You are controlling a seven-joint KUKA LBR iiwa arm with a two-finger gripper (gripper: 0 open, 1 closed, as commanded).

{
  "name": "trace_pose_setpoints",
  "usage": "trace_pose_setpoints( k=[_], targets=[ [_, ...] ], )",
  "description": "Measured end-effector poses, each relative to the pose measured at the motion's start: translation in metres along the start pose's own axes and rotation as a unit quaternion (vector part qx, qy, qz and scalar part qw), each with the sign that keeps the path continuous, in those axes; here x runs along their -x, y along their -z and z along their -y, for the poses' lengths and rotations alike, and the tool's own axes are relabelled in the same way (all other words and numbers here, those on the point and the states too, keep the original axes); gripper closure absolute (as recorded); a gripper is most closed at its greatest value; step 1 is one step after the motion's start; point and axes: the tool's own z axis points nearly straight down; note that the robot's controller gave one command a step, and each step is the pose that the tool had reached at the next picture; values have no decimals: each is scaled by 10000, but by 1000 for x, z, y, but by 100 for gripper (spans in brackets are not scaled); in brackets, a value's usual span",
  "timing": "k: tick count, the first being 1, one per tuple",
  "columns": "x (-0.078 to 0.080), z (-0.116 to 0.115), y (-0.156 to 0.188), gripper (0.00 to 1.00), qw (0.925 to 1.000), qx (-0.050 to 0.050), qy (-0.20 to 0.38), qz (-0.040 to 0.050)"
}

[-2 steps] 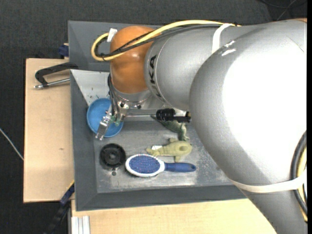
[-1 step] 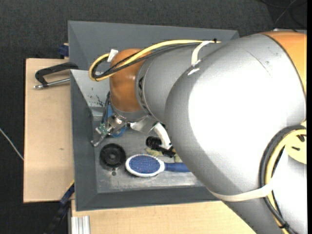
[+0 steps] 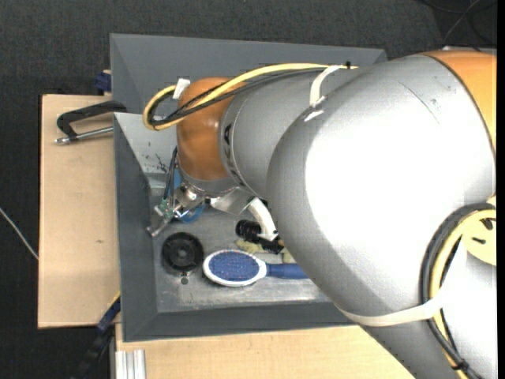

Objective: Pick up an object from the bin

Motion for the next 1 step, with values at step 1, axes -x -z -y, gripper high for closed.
trace_pose_setpoints(
  k=[1],
  targets=[
    [0, -5, 7, 100, 10000, 57, 13, 9]
  ],
)
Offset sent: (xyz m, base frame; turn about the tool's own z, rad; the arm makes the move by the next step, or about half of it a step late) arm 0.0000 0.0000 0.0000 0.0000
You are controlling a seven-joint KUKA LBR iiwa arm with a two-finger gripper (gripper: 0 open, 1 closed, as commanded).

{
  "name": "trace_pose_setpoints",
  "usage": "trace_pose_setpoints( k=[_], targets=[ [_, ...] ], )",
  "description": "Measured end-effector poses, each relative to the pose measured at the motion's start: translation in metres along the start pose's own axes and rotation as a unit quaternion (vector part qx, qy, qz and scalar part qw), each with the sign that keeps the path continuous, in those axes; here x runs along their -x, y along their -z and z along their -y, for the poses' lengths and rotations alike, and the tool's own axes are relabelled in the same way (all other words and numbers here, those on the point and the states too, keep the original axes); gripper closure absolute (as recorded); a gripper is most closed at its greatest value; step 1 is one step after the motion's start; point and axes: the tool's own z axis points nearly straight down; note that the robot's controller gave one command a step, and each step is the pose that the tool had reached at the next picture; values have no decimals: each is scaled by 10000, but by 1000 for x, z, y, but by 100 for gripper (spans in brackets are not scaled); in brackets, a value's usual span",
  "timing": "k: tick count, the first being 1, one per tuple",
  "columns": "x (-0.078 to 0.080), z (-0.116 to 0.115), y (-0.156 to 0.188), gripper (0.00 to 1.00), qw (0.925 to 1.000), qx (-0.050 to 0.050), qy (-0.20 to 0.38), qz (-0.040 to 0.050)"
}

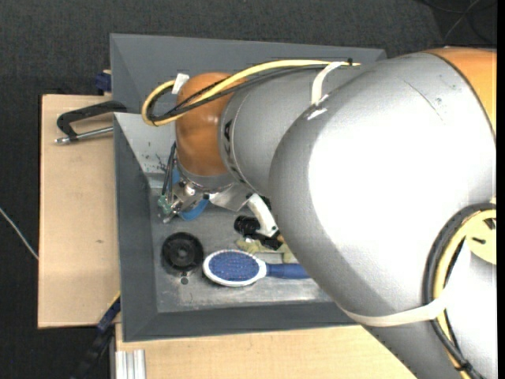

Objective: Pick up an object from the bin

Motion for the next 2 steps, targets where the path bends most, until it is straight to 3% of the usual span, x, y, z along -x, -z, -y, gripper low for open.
trace_pose_setpoints(
  k=[2],
  targets=[
    [0, -7, 96, 100, 10000, -34, 24, -3]
  ],
)
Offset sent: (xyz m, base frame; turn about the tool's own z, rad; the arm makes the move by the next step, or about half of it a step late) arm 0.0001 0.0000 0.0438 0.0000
